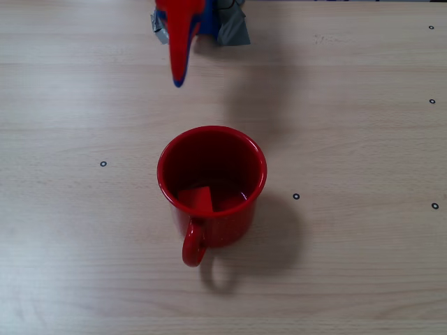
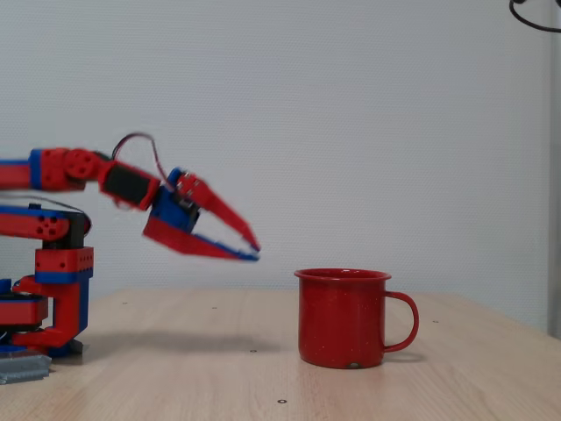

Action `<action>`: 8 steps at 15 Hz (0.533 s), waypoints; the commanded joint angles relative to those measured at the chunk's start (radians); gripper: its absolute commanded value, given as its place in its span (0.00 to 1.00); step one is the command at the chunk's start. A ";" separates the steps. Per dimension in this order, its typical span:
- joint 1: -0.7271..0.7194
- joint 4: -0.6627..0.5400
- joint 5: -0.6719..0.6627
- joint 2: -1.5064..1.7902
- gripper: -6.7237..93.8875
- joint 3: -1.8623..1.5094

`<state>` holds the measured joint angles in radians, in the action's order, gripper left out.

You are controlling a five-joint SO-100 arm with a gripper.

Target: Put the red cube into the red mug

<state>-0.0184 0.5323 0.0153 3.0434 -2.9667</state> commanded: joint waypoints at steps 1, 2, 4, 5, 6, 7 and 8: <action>-0.032 0.118 -0.003 0.124 0.07 -0.009; -0.032 0.137 -0.002 0.161 0.07 -0.043; -0.032 0.170 -0.005 0.221 0.07 -0.098; -0.040 0.202 -0.009 0.245 0.07 -0.120; -0.060 0.268 -0.014 0.267 0.07 -0.120; -0.075 0.318 -0.025 0.276 0.07 -0.124; -0.084 0.353 -0.038 0.279 0.07 -0.135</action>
<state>-0.0782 0.8575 0.0000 3.2750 -3.0910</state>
